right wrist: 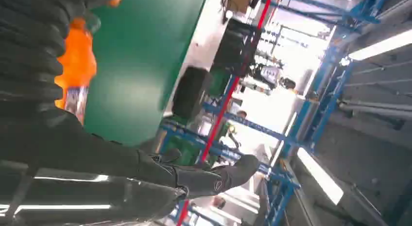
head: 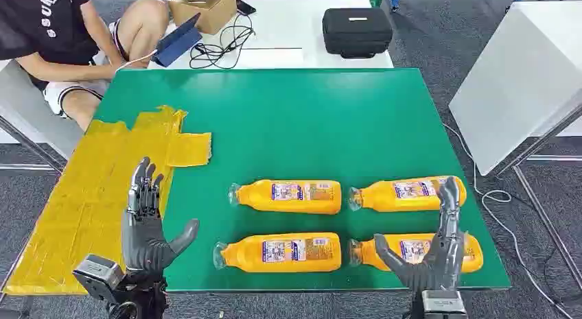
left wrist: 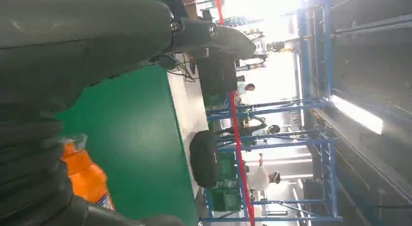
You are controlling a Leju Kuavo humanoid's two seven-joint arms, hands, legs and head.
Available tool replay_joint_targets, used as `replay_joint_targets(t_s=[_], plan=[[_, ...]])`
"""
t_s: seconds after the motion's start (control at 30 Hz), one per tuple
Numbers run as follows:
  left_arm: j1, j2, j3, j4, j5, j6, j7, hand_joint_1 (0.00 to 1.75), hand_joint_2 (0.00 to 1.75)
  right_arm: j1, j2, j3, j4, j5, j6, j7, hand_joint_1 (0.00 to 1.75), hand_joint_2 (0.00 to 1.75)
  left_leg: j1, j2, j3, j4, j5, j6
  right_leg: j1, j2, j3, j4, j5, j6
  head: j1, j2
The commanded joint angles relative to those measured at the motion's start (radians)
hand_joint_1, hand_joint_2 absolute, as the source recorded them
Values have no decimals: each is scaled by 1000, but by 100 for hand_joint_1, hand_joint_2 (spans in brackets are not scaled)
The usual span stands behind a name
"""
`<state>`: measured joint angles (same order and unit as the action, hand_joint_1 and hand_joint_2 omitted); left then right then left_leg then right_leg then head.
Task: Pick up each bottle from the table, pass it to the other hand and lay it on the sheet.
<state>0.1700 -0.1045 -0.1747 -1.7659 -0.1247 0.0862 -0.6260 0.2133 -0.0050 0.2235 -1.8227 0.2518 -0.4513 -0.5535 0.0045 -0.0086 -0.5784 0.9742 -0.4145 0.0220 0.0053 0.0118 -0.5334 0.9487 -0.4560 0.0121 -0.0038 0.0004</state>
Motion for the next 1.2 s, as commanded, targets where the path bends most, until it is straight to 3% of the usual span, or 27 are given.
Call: replay_joint_targets(t_s=[0.03, 0.3, 0.47, 0.63, 0.77, 0.9, 1.0, 1.2], plan=[[-32, 20, -11, 23, -5, -2, 6, 0, 175, -2, -26, -47, -19, 6, -1, 9, 0, 175, 0, 0, 6, 0, -3, -1, 0, -2, 7, -1, -3, 2, 0, 0], [-32, 20, -11, 23, -5, -2, 6, 0, 175, -2, -26, -47, -19, 6, -1, 9, 0, 175, 0, 0, 2, -1, -1, 0, 0, -1, 2, -1, -1, 1, 0, 0], [-44, 13, -9, 33, -20, -10, 4, 0, 175, 51, -40, -115, -95, 212, -16, 127, 0, 175, 0, -2, 1, 0, -1, 0, 0, -3, 2, 0, -1, 1, 0, 0], [-45, 14, 26, 39, -20, 0, 16, 0, 175, 91, -119, -217, -107, 433, 55, 236, 0, 175, -1, -3, 4, -1, -2, 0, -1, -4, 5, -1, -2, 2, 0, 0], [-73, 18, 56, 79, 50, -98, 8, 0, 175, 105, -162, -285, -89, 597, 250, 316, 0, 175, -1, -1, 2, -1, -1, 0, -1, -2, 3, -2, -1, 1, 0, 0], [-80, 36, 47, 90, 123, -198, -9, 0, 175, 38, -243, -329, 50, 568, 382, 307, 0, 175, -1, -1, 2, -1, 0, 1, -1, -2, 2, -2, 0, 1, 0, 0], [-49, 29, 54, 66, 111, -202, -22, 0, 175, 29, -244, -338, 103, 627, 436, 295, 0, 175, 0, 3, 6, -2, -2, 0, 0, 1, 7, -4, 0, 2, -1, 0], [-14, 29, 62, 36, 97, -201, -21, 0, 175, 12, -260, -298, 146, 708, 446, 314, 0, 175, 0, 2, 6, -1, -3, 0, 0, 1, 7, -3, -1, 1, 0, 0]])
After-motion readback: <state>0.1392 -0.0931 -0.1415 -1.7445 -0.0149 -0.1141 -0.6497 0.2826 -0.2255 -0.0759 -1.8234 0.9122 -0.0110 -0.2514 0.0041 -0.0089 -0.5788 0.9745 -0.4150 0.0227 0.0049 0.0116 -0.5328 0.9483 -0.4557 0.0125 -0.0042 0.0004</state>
